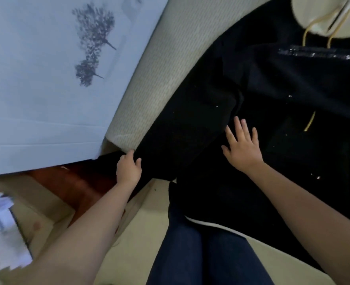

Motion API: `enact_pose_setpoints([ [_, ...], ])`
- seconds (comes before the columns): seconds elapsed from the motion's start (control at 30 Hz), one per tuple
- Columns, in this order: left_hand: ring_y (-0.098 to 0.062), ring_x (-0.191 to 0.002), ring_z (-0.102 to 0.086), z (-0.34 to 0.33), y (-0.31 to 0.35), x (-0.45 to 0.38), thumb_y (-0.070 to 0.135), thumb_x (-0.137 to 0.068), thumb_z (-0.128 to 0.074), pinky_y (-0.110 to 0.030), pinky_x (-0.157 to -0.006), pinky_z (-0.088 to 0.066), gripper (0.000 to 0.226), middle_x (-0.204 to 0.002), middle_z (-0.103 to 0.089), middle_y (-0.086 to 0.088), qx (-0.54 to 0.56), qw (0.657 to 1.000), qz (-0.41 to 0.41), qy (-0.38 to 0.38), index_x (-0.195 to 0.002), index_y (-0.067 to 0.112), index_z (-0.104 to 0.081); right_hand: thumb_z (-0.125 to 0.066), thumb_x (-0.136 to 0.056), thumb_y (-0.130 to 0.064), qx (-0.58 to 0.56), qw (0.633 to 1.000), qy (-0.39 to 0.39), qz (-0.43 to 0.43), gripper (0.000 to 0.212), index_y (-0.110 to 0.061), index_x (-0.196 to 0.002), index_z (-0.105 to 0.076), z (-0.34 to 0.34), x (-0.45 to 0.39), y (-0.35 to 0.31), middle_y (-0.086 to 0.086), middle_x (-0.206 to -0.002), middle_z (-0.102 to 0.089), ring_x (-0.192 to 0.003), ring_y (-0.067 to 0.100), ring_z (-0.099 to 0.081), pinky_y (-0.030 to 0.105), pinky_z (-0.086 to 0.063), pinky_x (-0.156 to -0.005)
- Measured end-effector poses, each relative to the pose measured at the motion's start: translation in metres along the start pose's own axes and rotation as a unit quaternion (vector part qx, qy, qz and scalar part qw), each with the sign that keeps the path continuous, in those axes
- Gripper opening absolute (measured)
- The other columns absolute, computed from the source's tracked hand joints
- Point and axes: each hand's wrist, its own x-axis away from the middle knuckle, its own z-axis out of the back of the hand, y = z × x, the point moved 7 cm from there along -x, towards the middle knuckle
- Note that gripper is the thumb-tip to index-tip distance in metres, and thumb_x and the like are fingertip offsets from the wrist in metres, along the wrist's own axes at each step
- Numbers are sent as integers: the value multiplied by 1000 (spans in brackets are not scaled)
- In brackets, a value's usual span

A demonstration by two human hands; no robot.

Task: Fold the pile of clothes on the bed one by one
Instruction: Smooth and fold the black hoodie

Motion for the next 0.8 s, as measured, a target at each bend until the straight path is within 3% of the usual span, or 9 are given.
enact_pose_setpoints([
  [0.1, -37, -110, -49, 10, 3, -6, 14, -97, -39, -37, -91, -38, 30, -119, -50, -25, 111, 992, 32, 53, -118, -2, -53, -37, -95, -36, 21, 1000, -12, 12, 65, -19, -147, -3, 5, 1, 1, 10, -155, 11, -142, 25, 10, 43, 2, -114],
  [0.17, -32, -107, -50, 25, 8, -1, 14, -98, -37, -36, -93, -39, 26, -117, -50, -22, 235, 966, 48, 94, -114, 0, -53, -38, -96, -34, 22, 999, -25, 14, 65, -20, -147, -1, 8, 2, 3, 9, -154, 13, -142, 24, 10, 41, 1, -115],
  [0.27, -15, -90, -51, 64, 29, 10, 16, -98, -37, -30, -84, -42, 17, -100, -56, -5, 379, 914, -4, 145, -105, 10, -52, -40, -96, -28, -23, 999, -32, 29, 64, -20, -147, -3, 18, 4, 6, 7, -155, 9, -143, 22, 6, 37, -2, -115],
  [0.4, -4, -64, -48, 131, 101, 15, 15, -97, -40, -20, -64, -39, 17, -74, -51, 5, 508, 841, -95, 160, -85, 22, -50, -46, -94, -16, -189, 982, 23, 7, 60, -16, -146, -15, 49, 19, 27, 4, -155, -8, -143, 20, -9, 32, -20, -111],
  [0.57, -3, -79, -57, 139, 270, 48, 20, -96, -44, -21, -75, -48, 10, -85, -59, 11, 489, 835, -248, 52, -95, 24, -53, -47, -94, -13, -240, 957, 133, -93, 58, -13, -145, -20, 88, 67, 95, 3, -154, -14, -140, 17, -20, 25, -29, -103],
  [0.67, -17, -98, -58, 95, 382, 100, 15, -95, -45, -30, -88, -48, 25, -102, -59, 3, 461, 809, -348, -109, -119, 12, -52, -46, -94, -14, -267, 935, 174, -155, 57, -15, -145, -20, 98, 106, 142, 0, -154, -14, -140, 16, -21, 25, -28, -103],
  [0.73, -20, -117, -51, 46, 435, 144, 15, -95, -45, -23, -95, -41, 42, -129, -50, -4, 336, 806, -437, -216, -136, 9, -38, -46, -94, -14, -289, 914, 206, -196, 55, -15, -144, -23, 98, 132, 169, 0, -153, -18, -139, 17, -23, 28, -29, -105],
  [0.8, -18, -127, -43, 5, 453, 170, 14, -95, -44, -16, -96, -34, 44, -140, -42, -8, 216, 805, -504, -224, -139, 10, -35, -46, -94, -14, -306, 896, 219, -236, 54, -14, -144, -25, 90, 153, 190, 1, -152, -21, -139, 18, -24, 30, -29, -105],
])
